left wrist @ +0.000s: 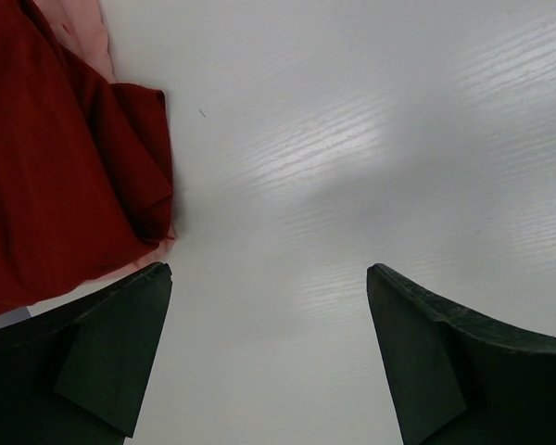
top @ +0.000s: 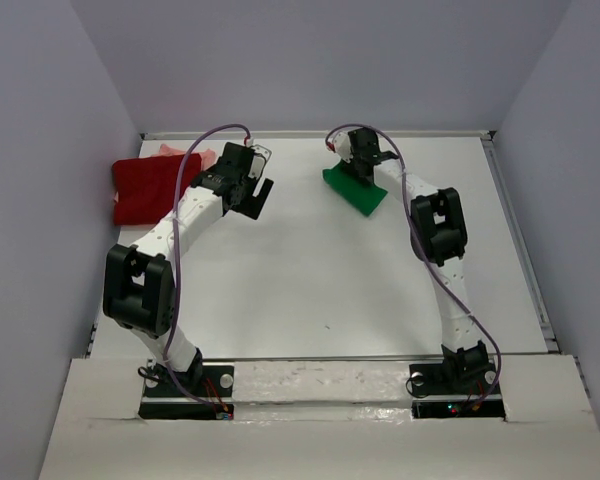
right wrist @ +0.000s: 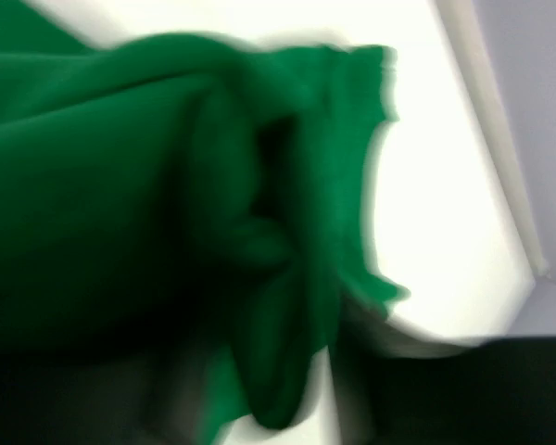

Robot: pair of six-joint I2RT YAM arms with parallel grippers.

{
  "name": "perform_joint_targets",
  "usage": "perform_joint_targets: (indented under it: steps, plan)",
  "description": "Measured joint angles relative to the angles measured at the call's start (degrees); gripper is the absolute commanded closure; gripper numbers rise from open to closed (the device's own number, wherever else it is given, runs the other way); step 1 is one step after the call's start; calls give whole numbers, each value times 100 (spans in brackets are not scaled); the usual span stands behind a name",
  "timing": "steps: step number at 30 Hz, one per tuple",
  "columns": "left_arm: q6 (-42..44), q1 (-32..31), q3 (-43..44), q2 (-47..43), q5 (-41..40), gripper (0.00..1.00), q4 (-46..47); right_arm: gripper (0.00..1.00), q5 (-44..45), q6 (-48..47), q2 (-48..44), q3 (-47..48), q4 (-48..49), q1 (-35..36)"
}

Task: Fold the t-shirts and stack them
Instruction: Fold the long partially folded tshirt into a neat square

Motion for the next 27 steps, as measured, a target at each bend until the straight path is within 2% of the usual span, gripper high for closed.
perform_joint_targets:
  steps: [3, 4, 20, 27]
  plan:
    - [2, 0, 0, 0, 0, 1, 2, 18, 192, -24, 46, 107, 190, -13]
    - [2, 0, 0, 0, 2, 1, 2, 1, 208, -33, 46, 129, 214, -28]
    - [22, 0, -87, -4, 2, 1, 4, 0, 474, -157, 81, 234, 387, -68]
    - [20, 0, -87, -105, 2, 1, 2, 0, 787, -503, 2, 179, 695, -61]
